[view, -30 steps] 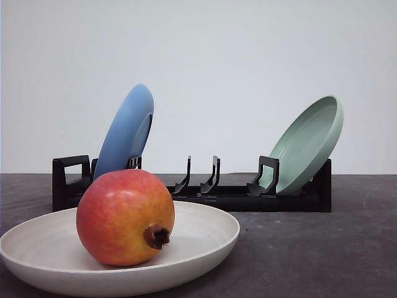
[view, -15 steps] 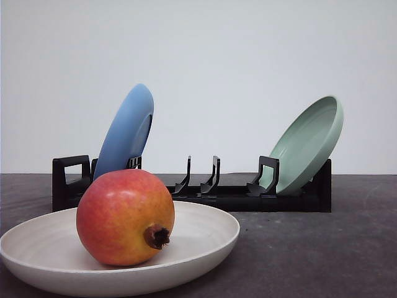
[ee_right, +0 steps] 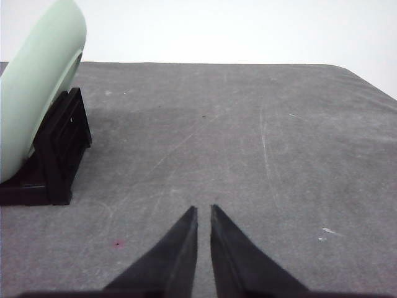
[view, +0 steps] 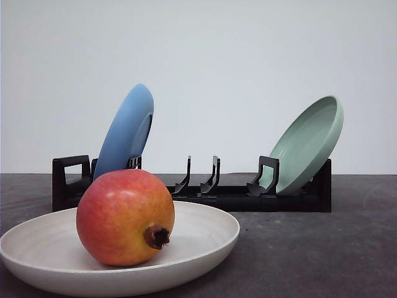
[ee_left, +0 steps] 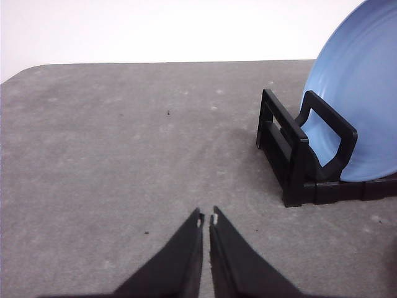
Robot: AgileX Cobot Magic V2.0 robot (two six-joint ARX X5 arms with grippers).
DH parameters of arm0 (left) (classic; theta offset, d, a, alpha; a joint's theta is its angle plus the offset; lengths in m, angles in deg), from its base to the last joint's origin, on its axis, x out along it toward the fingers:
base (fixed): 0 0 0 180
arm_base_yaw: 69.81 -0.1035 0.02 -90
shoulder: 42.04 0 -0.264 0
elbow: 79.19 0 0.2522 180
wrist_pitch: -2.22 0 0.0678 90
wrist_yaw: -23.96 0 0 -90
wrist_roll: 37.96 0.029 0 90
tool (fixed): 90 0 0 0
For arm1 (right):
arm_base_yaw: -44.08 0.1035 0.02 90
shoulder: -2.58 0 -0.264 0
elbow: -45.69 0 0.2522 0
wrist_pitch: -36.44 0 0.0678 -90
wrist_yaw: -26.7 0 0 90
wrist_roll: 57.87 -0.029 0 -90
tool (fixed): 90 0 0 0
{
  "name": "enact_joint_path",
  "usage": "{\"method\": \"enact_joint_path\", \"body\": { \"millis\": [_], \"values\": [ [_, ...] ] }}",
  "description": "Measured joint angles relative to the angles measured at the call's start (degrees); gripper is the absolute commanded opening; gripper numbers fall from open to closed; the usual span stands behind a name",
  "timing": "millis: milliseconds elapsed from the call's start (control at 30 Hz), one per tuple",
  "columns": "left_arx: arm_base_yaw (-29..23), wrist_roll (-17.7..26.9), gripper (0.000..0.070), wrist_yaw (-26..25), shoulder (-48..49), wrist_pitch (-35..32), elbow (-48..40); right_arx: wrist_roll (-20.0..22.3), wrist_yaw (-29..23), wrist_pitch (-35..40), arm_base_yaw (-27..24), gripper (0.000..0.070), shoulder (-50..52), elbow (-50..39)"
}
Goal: Place pomegranate in white plate
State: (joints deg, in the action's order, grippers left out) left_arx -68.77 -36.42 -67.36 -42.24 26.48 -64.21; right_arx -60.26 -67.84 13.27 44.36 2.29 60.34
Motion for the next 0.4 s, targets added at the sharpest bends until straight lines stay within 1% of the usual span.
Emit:
{"method": "enact_joint_path", "body": {
  "millis": [400],
  "values": [
    [0.00, 0.00, 0.0000, 0.00, 0.00, 0.00, 0.00, 0.00, 0.00, 0.00, 0.00, 0.0035, 0.00, 0.00]
  ]
}}
